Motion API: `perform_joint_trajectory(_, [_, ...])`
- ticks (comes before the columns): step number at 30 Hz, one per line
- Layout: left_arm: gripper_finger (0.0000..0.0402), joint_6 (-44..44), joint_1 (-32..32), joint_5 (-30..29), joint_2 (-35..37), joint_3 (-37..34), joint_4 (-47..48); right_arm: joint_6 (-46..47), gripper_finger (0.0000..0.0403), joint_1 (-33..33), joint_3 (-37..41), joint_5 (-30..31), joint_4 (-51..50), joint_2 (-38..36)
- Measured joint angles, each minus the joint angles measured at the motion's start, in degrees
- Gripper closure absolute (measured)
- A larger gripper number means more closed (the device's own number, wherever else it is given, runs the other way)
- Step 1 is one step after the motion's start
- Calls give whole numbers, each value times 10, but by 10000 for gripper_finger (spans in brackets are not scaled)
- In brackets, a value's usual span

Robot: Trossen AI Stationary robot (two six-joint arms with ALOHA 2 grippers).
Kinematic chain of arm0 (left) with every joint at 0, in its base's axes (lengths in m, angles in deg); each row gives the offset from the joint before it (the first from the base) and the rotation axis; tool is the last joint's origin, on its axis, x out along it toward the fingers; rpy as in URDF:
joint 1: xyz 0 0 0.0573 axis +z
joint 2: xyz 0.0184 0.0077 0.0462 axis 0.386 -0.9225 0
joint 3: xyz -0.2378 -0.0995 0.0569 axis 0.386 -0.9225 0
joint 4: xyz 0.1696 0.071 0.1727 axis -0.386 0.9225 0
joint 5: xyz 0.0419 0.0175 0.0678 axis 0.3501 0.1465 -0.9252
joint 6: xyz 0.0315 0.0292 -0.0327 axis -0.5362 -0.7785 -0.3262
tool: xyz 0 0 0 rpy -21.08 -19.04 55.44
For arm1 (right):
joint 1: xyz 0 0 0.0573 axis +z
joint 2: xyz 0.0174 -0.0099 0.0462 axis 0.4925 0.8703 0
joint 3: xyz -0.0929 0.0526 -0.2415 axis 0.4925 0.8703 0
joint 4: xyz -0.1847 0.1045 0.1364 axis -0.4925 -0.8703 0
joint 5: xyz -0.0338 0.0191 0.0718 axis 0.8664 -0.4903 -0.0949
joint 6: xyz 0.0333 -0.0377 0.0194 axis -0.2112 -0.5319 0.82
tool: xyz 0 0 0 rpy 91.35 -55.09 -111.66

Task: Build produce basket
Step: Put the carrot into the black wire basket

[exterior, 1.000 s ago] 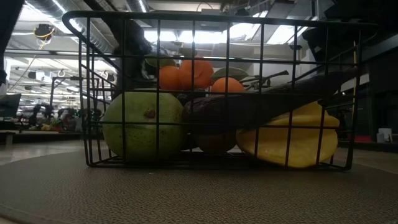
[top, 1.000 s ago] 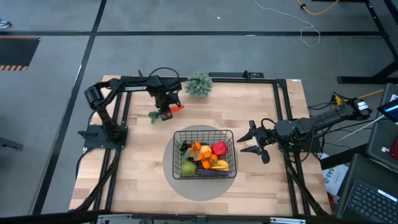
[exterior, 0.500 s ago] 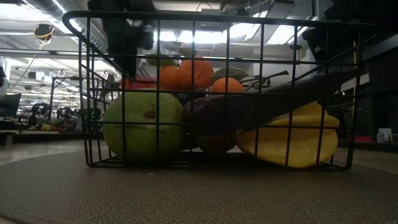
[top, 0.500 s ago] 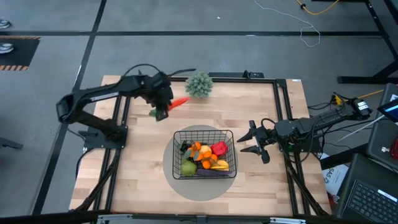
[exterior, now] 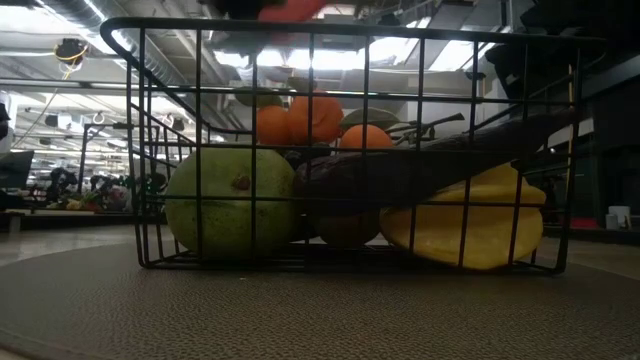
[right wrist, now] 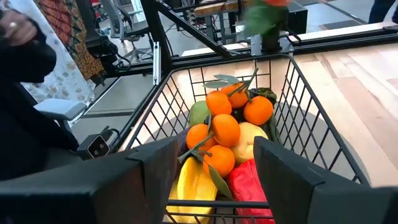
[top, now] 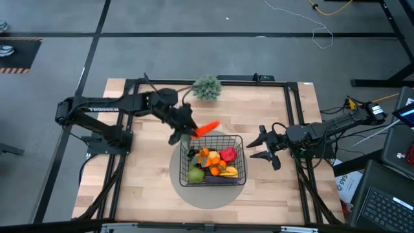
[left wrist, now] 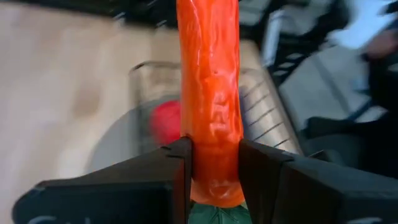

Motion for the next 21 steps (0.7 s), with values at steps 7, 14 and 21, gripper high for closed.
perform_joint_trajectory(7, [328,85,-93,-31,-30,1,-80,3,196,0,0,58,2,0])
perform_joint_trajectory(14, [328,174,-146,-71,-82,1,-95,27,196,0,0,97,-1,0])
perform_joint_trajectory(21, [328,218,-176,-60,-107,1,-97,-5,196,0,0,95,-1,0])
